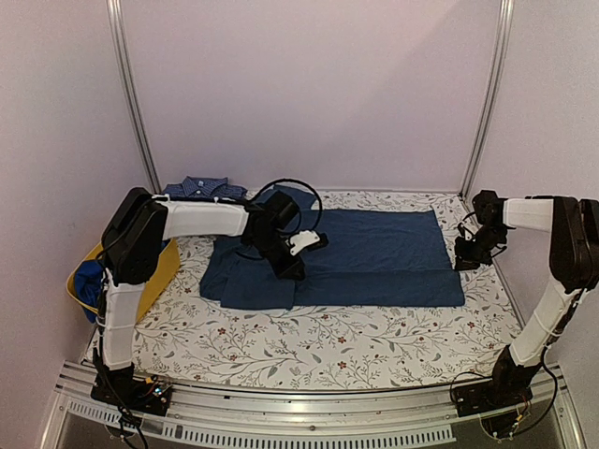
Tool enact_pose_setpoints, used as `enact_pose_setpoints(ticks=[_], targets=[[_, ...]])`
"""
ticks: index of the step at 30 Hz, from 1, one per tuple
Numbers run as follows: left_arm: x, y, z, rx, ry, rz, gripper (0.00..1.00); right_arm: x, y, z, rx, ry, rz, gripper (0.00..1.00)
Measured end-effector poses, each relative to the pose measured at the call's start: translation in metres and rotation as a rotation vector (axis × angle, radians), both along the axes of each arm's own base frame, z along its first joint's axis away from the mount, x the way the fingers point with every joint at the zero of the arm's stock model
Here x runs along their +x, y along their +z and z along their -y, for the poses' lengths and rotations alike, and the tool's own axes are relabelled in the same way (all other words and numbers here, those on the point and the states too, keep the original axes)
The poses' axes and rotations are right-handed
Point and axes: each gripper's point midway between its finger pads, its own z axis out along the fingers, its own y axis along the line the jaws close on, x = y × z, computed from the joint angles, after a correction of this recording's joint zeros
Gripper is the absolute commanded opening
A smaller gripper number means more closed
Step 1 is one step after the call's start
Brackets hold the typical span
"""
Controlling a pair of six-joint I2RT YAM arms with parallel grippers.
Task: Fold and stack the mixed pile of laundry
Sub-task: Fold the flattened T-shirt at the center of the board.
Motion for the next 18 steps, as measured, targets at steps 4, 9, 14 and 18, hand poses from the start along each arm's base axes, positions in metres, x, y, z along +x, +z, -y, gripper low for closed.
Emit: enact_pose_setpoints(ticks=[4, 9, 14, 18], targets=[[0.009, 0.008, 0.001, -0.01, 0.024, 0.016, 0.0, 0.01, 0.009, 0.001, -0.001, -0.003, 0.03, 0.0], [0.026, 0.018, 0.001, -0.02, 0.055, 0.054, 0.01, 0.021, 0.019, 0.001, -0.003, -0.006, 0.064, 0.0], [0.036, 0.01, 0.002, -0.006, 0.082, 0.059, 0.22, 0.029, 0.014, 0.003, -0.005, -0.009, 0.062, 0.0], [0.039, -0.006, -0.001, 0.027, 0.118, 0.046, 0.45, 0.031, 0.0, 0.003, -0.005, -0.014, 0.028, 0.11]])
